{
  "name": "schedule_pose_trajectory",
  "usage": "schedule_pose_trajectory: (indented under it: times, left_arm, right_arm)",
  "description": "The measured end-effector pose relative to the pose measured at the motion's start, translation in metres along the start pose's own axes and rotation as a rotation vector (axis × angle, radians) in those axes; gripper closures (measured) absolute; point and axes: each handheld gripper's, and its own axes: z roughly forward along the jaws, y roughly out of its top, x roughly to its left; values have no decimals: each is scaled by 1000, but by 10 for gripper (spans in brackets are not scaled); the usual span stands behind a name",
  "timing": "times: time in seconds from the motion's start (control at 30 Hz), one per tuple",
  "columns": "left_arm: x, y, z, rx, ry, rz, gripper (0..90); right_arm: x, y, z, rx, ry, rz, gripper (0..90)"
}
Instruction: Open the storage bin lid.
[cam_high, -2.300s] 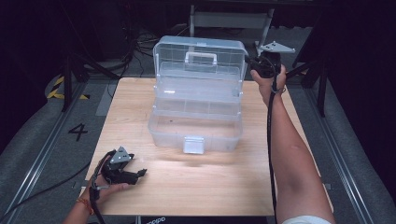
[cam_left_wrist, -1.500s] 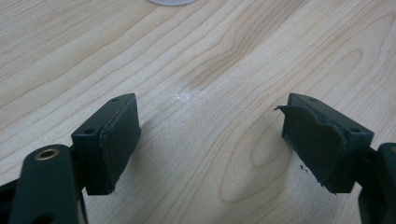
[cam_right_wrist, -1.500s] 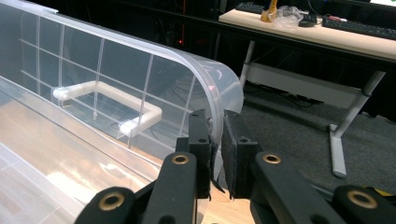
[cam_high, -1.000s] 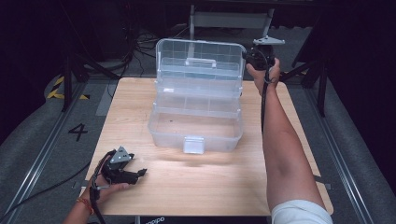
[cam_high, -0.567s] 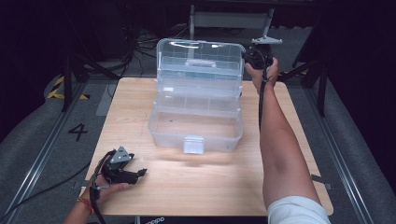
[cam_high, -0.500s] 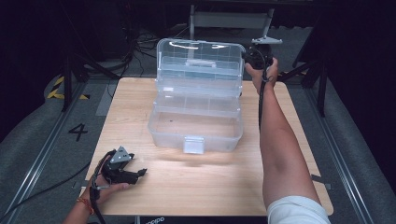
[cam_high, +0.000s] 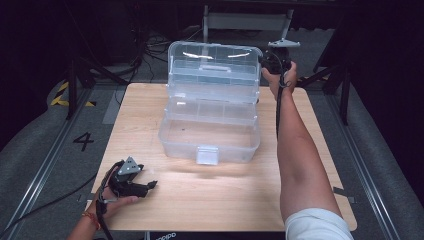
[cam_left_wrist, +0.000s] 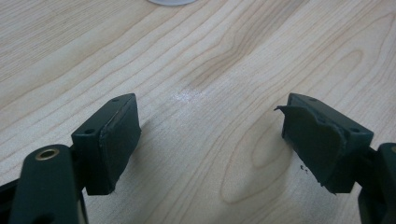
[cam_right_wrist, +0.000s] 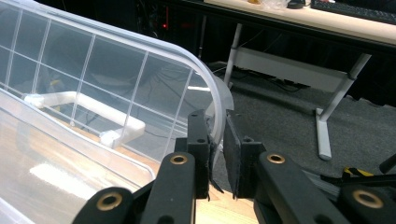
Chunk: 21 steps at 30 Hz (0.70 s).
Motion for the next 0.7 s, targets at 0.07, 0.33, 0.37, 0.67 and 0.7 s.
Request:
schedule_pose_trajectory:
  times: [0.07,0.33,0.37,0.67,0.7]
  left_arm:
    - [0,0,0,0,0,0,198]
    - [0,0,0,1,-1,1,198]
    - [0,0,0,1,-1,0,198]
    - [0,0,0,0,0,-9,198]
    - [0,0,0,-1,0,-10,198]
  right_arm:
    - [0,0,1,3,-2,0,812]
    - [-1,-1,3,15,-3,4,807]
    - [0,-1,3,17,-4,3,807]
    - [0,1,9,60,-24,0,794]
    - [-1,1,9,67,-27,1,795]
